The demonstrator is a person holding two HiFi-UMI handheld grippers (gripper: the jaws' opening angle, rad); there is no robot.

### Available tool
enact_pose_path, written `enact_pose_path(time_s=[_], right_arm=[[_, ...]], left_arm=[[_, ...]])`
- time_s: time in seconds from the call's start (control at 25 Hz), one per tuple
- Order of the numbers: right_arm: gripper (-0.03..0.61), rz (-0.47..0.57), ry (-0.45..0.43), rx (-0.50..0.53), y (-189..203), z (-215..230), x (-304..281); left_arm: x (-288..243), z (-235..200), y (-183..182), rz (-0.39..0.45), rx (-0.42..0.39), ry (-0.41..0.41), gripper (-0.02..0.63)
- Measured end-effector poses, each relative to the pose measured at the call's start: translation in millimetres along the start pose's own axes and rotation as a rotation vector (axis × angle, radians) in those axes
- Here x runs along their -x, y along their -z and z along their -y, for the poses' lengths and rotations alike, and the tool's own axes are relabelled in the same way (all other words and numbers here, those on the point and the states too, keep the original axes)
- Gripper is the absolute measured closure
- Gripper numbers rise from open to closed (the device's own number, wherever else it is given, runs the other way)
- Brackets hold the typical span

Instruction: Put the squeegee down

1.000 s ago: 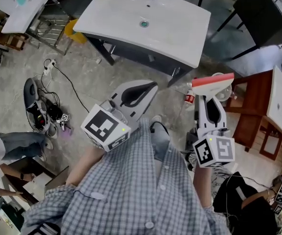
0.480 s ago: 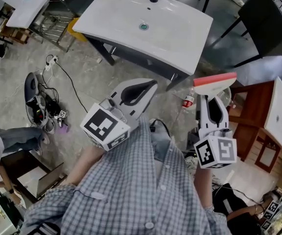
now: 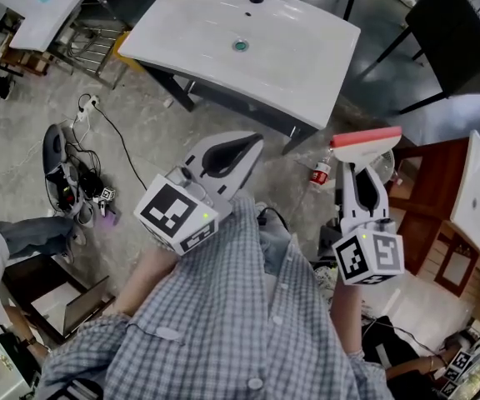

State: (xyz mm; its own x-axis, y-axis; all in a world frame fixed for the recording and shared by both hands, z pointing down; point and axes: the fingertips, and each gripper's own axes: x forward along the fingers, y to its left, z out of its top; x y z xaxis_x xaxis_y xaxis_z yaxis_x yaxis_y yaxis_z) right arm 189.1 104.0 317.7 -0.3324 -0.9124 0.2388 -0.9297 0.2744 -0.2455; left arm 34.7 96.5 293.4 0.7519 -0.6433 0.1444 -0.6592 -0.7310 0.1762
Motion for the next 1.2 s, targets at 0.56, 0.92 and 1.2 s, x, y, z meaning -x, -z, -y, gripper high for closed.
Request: enact_pose_path(time_s=[0.56, 0.92, 1.2], right_arm=[[0.495, -0.002, -0.007, -0.01, -2, 1, -12], [0.495, -0.01, 0.021, -0.001, -9, 17, -36], [0.495, -0.016, 0.041, -0.003, -23, 30, -68]], left_arm=[[-9, -12, -3, 0.004, -0.004, 0.002, 0.607], [-41, -30, -5, -0.004, -0.007, 0.039, 0.607], [-68, -54, -16, -0.008, -0.008, 0.06, 0.607]])
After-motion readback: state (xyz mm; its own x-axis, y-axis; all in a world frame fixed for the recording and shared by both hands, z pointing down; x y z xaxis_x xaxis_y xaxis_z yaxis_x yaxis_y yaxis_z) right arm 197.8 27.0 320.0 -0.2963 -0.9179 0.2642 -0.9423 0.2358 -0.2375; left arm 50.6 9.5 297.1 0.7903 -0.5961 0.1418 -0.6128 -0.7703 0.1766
